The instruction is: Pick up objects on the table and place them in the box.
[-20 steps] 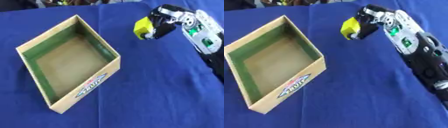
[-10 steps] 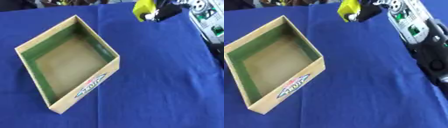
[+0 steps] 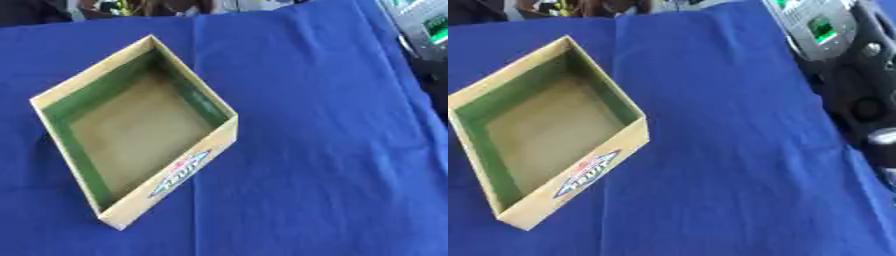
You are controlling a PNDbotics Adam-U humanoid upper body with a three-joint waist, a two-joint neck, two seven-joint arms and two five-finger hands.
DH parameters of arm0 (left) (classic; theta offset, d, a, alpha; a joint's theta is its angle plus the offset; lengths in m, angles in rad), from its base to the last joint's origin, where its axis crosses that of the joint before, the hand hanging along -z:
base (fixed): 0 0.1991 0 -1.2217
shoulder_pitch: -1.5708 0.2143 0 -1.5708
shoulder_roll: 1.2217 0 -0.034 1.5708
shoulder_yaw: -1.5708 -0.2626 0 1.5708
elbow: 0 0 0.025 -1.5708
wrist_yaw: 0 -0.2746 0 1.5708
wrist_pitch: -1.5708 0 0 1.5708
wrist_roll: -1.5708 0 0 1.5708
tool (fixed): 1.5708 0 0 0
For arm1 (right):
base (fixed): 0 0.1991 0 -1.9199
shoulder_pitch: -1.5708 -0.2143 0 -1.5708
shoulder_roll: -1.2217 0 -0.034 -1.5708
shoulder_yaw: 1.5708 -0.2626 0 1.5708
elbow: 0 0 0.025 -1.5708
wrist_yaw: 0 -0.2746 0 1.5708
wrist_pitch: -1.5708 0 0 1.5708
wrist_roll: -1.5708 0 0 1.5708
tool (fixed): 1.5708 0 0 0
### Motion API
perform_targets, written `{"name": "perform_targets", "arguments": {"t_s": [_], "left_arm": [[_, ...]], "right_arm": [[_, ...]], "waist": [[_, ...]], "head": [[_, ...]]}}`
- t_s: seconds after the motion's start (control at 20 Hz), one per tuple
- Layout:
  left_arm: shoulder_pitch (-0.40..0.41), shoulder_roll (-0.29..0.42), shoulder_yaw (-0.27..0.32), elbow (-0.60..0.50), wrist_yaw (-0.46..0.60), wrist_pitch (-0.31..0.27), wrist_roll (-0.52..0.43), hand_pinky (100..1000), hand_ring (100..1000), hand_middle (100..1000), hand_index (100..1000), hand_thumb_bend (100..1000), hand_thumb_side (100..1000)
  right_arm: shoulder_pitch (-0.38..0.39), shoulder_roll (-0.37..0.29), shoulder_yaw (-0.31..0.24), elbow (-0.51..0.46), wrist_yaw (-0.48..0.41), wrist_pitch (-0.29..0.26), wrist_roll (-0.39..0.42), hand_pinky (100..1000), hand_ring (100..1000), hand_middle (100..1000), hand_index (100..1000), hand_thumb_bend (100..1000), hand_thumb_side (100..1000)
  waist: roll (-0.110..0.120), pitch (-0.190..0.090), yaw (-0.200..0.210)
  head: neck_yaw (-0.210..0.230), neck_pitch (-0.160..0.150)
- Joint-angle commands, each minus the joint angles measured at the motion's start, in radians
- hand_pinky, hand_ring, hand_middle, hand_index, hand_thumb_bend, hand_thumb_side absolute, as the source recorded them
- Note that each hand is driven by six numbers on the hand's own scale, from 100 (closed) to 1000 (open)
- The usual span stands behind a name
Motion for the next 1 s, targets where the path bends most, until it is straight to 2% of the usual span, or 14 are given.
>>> {"name": "perform_targets", "arguments": {"t_s": [0.05,0.25,0.55,1.0], "left_arm": [[-0.009,0.019,0.007,-0.018,-0.004,-0.007,0.002,733,799,784,918,100,1000],[-0.011,0.014,0.023,-0.018,-0.012,-0.020,0.020,733,801,785,917,100,1000],[-0.017,0.006,0.061,-0.018,-0.037,-0.048,0.067,735,803,785,914,100,1000],[-0.027,0.006,0.078,-0.018,-0.059,-0.068,0.096,736,803,786,913,100,999]], "right_arm": [[-0.047,0.051,0.013,-0.015,0.030,-0.003,0.015,653,627,395,407,376,362],[-0.072,0.137,0.032,-0.005,0.077,-0.007,0.025,648,625,395,407,379,359],[-0.071,0.255,0.066,0.013,0.182,-0.013,0.028,645,622,396,407,372,358],[-0.045,0.356,0.102,0.083,0.292,-0.026,0.029,643,620,395,407,371,352]], "waist": [[-0.003,-0.033,0.007],[-0.006,-0.032,0.019],[-0.006,-0.030,0.039],[-0.009,-0.025,0.062]], "head": [[-0.014,-0.013],[-0.030,-0.014],[-0.048,-0.014],[-0.059,-0.024]]}}
